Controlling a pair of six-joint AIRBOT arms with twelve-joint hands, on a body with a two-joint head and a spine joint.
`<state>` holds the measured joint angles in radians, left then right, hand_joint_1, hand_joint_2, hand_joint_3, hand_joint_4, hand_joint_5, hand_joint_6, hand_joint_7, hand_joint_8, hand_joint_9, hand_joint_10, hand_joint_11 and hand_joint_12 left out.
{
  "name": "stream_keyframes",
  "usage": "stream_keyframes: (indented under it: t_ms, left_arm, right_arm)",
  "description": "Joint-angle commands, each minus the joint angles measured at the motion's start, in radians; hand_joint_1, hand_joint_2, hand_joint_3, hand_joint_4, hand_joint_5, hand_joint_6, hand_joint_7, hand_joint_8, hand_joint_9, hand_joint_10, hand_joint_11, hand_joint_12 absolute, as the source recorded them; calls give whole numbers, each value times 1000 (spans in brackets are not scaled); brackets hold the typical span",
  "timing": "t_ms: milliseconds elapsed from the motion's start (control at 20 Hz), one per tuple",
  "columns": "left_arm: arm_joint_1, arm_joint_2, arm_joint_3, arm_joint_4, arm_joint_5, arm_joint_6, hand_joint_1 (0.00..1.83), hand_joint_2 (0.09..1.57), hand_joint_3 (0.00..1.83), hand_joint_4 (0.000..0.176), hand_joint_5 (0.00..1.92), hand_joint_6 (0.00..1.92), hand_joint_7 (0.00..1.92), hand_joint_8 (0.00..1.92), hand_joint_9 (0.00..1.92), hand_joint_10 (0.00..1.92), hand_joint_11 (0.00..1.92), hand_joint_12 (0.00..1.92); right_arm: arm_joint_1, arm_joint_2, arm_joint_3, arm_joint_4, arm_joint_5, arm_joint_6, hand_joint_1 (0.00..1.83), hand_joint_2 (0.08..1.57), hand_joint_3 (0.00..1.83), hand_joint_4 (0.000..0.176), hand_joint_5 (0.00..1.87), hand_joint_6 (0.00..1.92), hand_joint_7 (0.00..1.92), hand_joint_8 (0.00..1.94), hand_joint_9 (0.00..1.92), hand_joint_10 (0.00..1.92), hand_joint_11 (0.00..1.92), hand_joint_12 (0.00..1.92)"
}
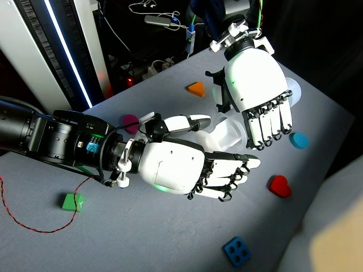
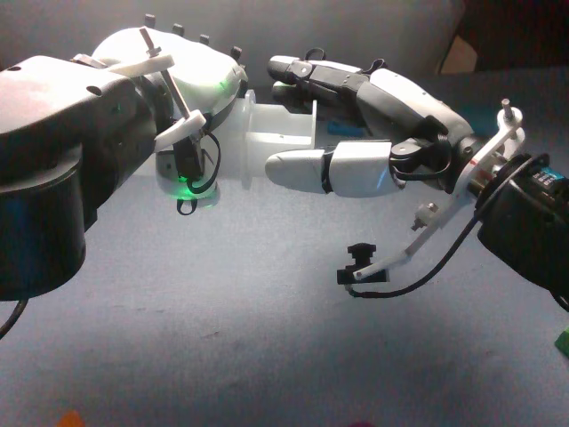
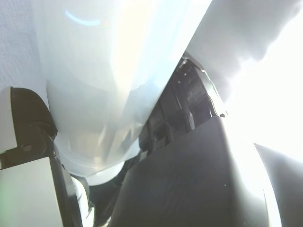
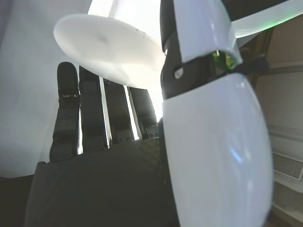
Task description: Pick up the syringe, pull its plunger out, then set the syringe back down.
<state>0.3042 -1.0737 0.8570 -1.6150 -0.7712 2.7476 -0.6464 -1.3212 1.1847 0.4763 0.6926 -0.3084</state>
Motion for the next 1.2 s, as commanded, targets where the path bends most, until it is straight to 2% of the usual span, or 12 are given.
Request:
stream_keyframes:
  t_ms: [0,150,300,400,450,500,550,650,700,800,1150]
  left_arm:
    - [-10,4,1,89,-18,9,1334,1239,0,0,712,1349,757,1340,644,1574,448,1525]
    - [-10,4,-1,90,-18,9,1337,1232,0,0,720,1320,772,1323,660,1562,479,1515]
    - [-10,4,-1,90,-18,9,1336,1230,0,0,756,1302,751,1329,652,1564,483,1512]
    - [-12,4,0,90,-18,9,1340,1225,0,0,714,1310,794,1301,676,1543,499,1495]
    - [-13,4,0,90,-18,10,1339,1226,0,0,725,1322,783,1306,671,1540,494,1495]
    - [-13,4,0,90,-18,11,1339,1226,1,0,726,1330,779,1306,674,1537,492,1496]
    - [-13,4,0,90,-18,11,1337,1230,1,0,724,1340,766,1322,664,1549,480,1508]
    - [-13,4,-1,90,-18,14,1335,1232,1,0,743,1329,751,1337,654,1553,477,1514]
    - [-13,4,-2,90,-18,14,1335,1232,1,0,746,1325,748,1340,653,1554,476,1514]
    - [-13,5,-2,90,-18,14,1336,1232,0,0,745,1296,747,1353,657,1564,470,1513]
    - [-15,6,0,90,-18,14,1338,1228,0,0,724,1328,778,1311,671,1546,468,1517]
  right_arm:
    - [16,1,2,-23,124,8,1132,963,2,0,322,3,410,0,348,8,0,834]
    - [16,2,2,-23,125,7,1183,1011,4,0,392,7,490,6,421,13,29,1006]
    - [16,2,2,-23,130,2,1205,1101,5,0,552,12,660,10,610,33,190,1059]
    - [16,2,2,-23,134,-1,1227,1115,1,0,718,26,841,27,819,100,402,1125]
    - [16,2,2,-23,137,-3,1323,1124,0,0,819,28,915,862,934,148,568,1094]
    - [16,2,2,-23,142,-6,1359,1144,0,0,722,981,963,927,946,1036,682,1155]
    - [15,3,2,-23,147,-6,1457,1142,1,0,671,1160,926,954,922,1116,854,1478]
    - [15,5,2,-23,161,-10,1493,1082,0,0,809,1003,1036,757,1131,839,941,1487]
    - [15,8,0,-23,166,-15,1408,1084,3,0,852,991,1049,772,1107,999,989,1224]
    - [9,21,-2,-34,178,-40,1386,1083,2,0,881,987,1048,774,1113,1019,1054,1051]
    - [5,51,-2,-91,189,-150,1386,1081,0,0,899,974,1035,791,1118,1005,1036,1035]
